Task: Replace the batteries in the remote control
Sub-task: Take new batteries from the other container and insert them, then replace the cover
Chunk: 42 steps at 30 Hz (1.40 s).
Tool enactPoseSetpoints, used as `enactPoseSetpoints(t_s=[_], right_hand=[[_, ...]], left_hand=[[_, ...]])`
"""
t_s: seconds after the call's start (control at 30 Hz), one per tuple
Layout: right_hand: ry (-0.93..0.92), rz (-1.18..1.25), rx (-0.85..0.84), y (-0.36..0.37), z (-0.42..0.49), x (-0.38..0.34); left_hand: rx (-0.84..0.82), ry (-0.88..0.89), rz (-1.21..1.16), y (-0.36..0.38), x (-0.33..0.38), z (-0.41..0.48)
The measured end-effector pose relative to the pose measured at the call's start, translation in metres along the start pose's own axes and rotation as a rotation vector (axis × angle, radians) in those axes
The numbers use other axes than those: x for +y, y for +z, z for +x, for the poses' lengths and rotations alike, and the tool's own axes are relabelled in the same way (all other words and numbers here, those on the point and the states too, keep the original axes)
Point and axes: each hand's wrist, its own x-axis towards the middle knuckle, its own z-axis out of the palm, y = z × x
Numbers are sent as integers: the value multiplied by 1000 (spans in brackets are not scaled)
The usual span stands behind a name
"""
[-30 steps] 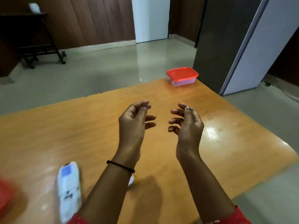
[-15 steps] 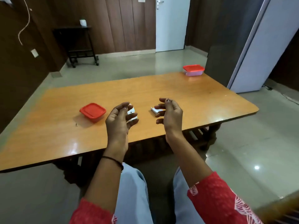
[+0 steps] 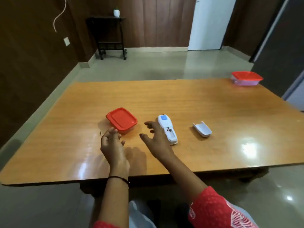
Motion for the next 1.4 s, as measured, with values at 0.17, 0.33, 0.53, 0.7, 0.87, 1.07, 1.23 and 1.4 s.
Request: enactPoseSetpoints(t_s=[0.17, 0.33, 0.53, 0.7, 0.87, 1.07, 1.23, 1.4], right_hand=[[-117, -220, -115, 55, 62, 1], [-73, -258, -71, 85, 90, 14], [-108, 164, -66, 44, 31, 11], [-164, 240, -281, 1, -17, 16], [-260, -72, -133, -17, -21, 21], [-496, -368, 148, -19, -20, 17], [-425, -497, 263, -34, -14, 3], [-478, -614, 349, -40, -9, 4]], left_hand=[[49, 14, 13, 1, -10, 39], [1, 40, 68, -6, -16, 44], [-136, -248, -144, -16, -4, 47], [-414, -432, -181, -12, -5, 32], [-383, -392, -189, 15, -24, 4], [-359, -403, -360, 48, -49, -23], [-372, -160, -333, 69, -49, -45], [-412, 2, -211, 70, -61, -43]])
